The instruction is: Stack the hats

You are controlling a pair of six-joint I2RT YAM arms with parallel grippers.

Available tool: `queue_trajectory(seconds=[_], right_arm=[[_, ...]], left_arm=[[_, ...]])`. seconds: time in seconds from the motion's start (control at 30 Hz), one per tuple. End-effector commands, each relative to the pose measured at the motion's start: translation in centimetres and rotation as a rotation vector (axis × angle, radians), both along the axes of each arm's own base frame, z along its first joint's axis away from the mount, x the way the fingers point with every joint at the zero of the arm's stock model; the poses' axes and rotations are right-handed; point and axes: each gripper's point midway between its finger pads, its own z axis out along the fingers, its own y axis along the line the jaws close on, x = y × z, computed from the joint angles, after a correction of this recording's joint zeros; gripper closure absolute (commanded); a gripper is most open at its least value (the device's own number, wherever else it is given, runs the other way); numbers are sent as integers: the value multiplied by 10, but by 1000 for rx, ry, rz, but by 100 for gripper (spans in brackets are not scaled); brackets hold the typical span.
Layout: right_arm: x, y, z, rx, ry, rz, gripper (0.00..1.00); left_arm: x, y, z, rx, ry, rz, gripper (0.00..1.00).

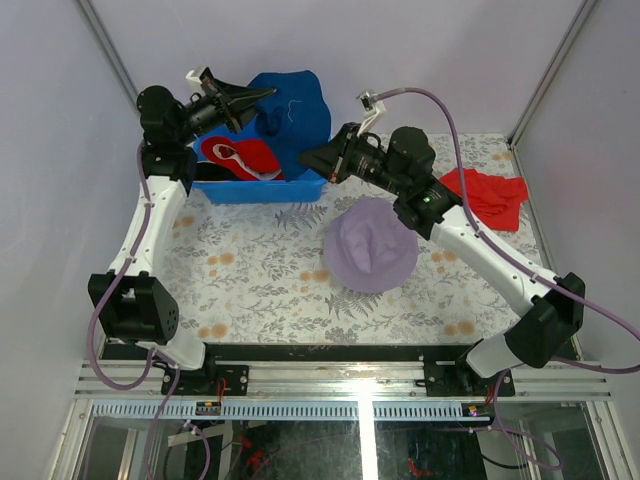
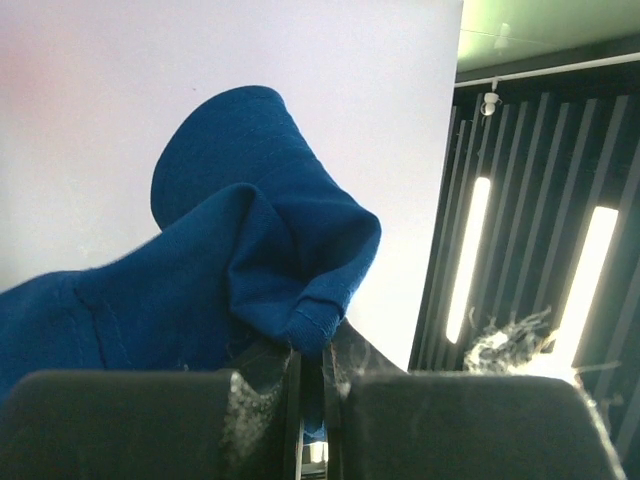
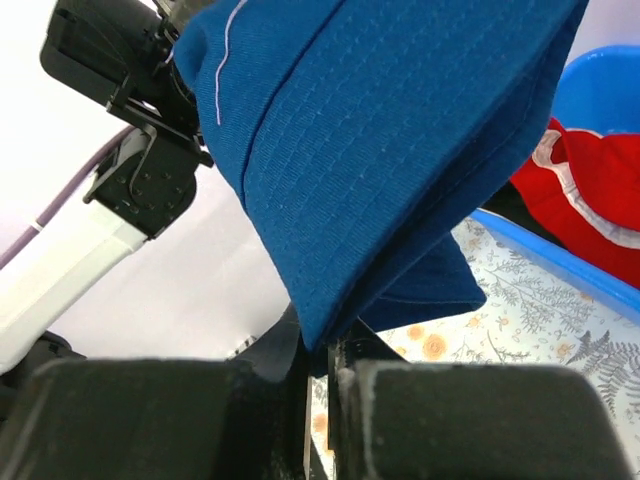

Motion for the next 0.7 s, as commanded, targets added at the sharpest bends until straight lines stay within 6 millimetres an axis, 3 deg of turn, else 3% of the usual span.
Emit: queue_trajectory(seconds=[0.0,0.03,0.07,0.13,0.17,0.33,0.47,0.53,0.6,0.63,0.67], right_arm=[[-16,-21,74,150,-37,-51,100],[-18,-22,79,166,-15,-53,100],[-19,-23,86,184,1,-52,100],[-21,-24,99,221,27,-51,100],[-21,-24,108,240,31,-46,100],[-6,-9,125,265,84,-33,100],[8,6,137,263,106,-12,100],[18,14,128,241,135,-17,100],[24,17,120,226,142,-30,100],[27,18,116,215,146,-40,100],[29,18,112,203,143,-47,100]], left_arm=[[15,6,-14,49,-59,21,99],[22,8,-16,62,-76,25,91],[28,10,-19,75,-87,30,75],[38,16,-21,97,-112,42,18],[41,20,-22,109,-125,52,2],[37,40,-49,211,-92,123,0],[12,60,-70,244,-57,184,0],[-6,60,-62,246,-82,194,0],[-27,56,-41,249,-144,199,0],[-29,58,-72,326,-33,219,0],[-36,58,-73,343,-30,229,0]])
